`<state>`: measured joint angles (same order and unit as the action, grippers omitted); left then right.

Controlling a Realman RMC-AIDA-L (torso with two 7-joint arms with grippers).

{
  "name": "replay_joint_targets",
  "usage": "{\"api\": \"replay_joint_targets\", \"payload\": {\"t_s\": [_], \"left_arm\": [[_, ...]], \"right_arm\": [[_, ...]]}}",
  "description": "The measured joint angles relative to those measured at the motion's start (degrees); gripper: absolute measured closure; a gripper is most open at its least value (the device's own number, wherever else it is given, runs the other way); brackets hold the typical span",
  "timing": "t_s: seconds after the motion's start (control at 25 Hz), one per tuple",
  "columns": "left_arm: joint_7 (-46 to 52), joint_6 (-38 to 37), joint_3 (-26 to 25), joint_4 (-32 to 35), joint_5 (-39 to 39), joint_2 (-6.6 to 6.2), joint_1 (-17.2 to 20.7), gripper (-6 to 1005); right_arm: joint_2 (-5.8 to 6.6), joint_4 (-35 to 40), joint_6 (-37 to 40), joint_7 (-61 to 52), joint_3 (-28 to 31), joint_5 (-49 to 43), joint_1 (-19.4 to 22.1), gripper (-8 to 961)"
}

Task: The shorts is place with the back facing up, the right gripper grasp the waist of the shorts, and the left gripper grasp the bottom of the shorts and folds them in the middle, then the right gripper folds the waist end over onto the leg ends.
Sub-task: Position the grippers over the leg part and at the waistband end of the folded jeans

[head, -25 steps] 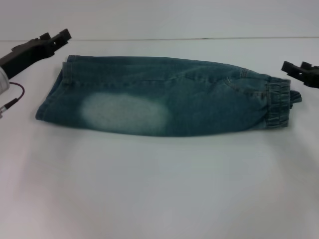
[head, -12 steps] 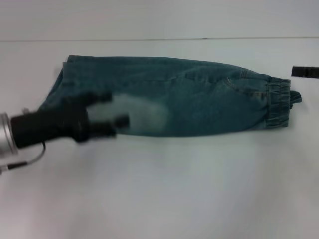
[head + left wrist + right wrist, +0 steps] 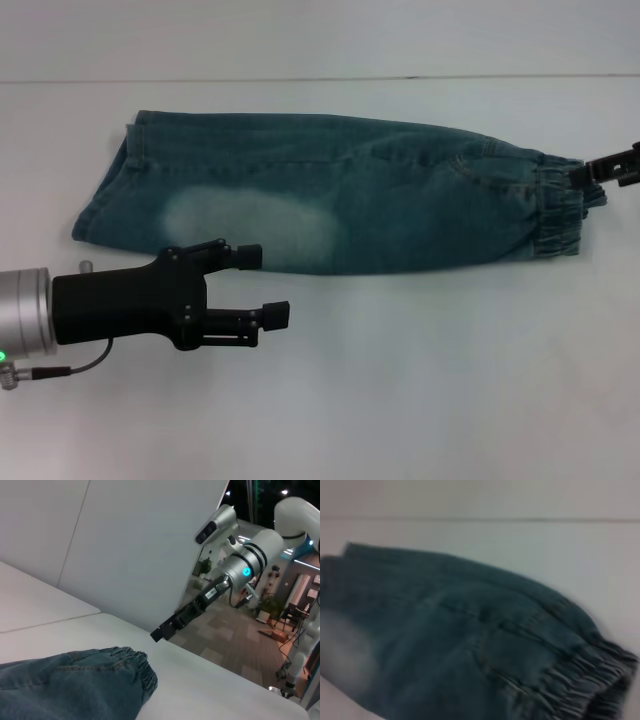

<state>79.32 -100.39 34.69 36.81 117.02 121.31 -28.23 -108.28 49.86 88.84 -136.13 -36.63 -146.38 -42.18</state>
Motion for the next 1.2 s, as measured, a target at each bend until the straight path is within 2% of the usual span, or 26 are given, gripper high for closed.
{"api": "replay_joint_targets", "payload": {"t_s": [0.16,0.48,0.68,1.2], "left_arm": [[0.0,0.29,-0.14,0.0,0.04,0.11,0.27,51],[-0.01,0.96,0.37,-0.08,0.11,0.24,0.41,51],[-0.03,1.37,0.7,-0.15,0.14,0.37,0.36,51],[-0.1,1.69,1.43,-0.69,0.22,0.42,0.38,51]], "right_arm": [[-0.51,0.03,-0.72,-2.3,-1.39,-4.11,-1.46,20],[-1.25,-1.35,-5.16,-4.89,-6.91,-6.21,-2.03,23],[-1.7,-2.01,-7.26,-5.19,-7.52,-6.74,-2.23,24],[-4.35,-6.09,-14.0,-4.75,-9.98,-8.17,-4.29,25]]}}
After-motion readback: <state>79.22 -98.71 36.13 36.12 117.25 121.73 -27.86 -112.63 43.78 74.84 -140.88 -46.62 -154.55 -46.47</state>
